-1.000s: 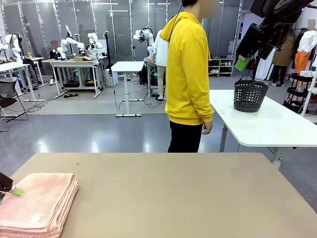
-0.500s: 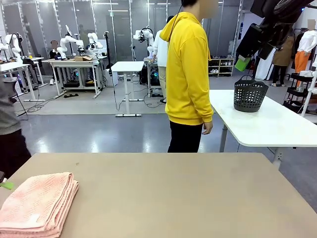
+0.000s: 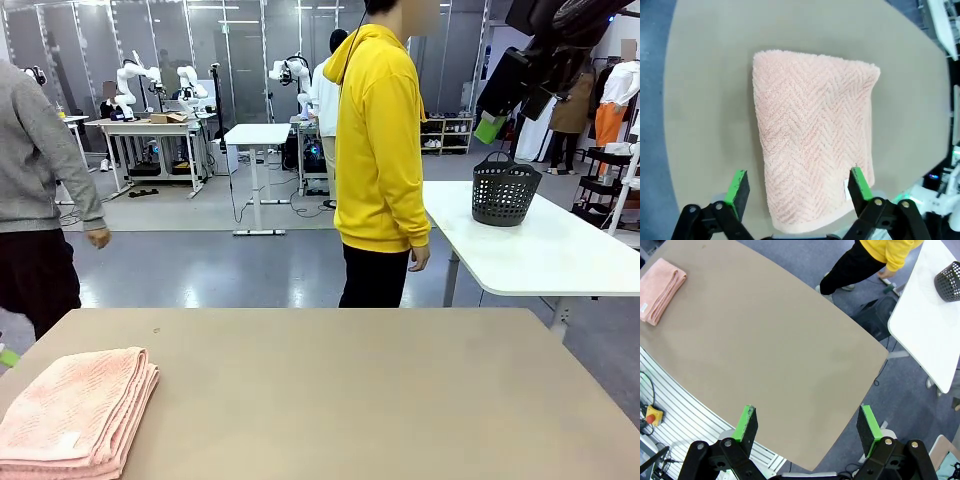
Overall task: Fold the towel.
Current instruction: Pick up the 100 cm Hotel Towel and place it on the left side of the table.
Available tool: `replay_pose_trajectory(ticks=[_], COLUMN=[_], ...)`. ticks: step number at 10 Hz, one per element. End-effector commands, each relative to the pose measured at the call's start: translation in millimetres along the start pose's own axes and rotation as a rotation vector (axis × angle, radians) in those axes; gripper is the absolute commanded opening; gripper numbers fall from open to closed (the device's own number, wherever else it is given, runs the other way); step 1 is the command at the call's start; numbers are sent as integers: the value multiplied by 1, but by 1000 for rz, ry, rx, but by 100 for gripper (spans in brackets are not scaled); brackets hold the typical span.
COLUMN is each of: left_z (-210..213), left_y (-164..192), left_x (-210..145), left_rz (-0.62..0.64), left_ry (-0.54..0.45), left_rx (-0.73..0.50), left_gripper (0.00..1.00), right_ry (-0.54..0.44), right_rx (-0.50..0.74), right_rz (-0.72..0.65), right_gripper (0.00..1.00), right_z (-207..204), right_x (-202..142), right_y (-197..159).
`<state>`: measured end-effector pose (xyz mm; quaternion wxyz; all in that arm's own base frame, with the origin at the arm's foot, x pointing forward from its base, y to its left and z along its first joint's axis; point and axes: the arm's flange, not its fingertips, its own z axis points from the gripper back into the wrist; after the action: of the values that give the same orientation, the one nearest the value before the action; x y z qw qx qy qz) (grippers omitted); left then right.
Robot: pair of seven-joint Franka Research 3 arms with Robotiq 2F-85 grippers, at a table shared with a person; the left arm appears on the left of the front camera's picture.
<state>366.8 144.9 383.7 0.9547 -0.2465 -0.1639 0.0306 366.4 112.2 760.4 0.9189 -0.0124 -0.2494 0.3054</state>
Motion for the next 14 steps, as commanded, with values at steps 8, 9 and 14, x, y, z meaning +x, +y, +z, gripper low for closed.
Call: replay_pose_trajectory(ticks=[8,9,14], left_z=[-7,-7,-7], left_y=[7,7,7], left_x=[-2,-2,-2], left_rz=[-3,-3,-3], left_ry=[10,10,10], left_rx=[-6,-6,-6], left_gripper=[100,100,100], right_ry=[7,7,7], right_rx=[-2,-2,-2], right_rz=[2,2,2], right_gripper=[100,100,100], right_z=[1,1,1], right_x=[-1,-1,-1], right_y=[0,0,0])
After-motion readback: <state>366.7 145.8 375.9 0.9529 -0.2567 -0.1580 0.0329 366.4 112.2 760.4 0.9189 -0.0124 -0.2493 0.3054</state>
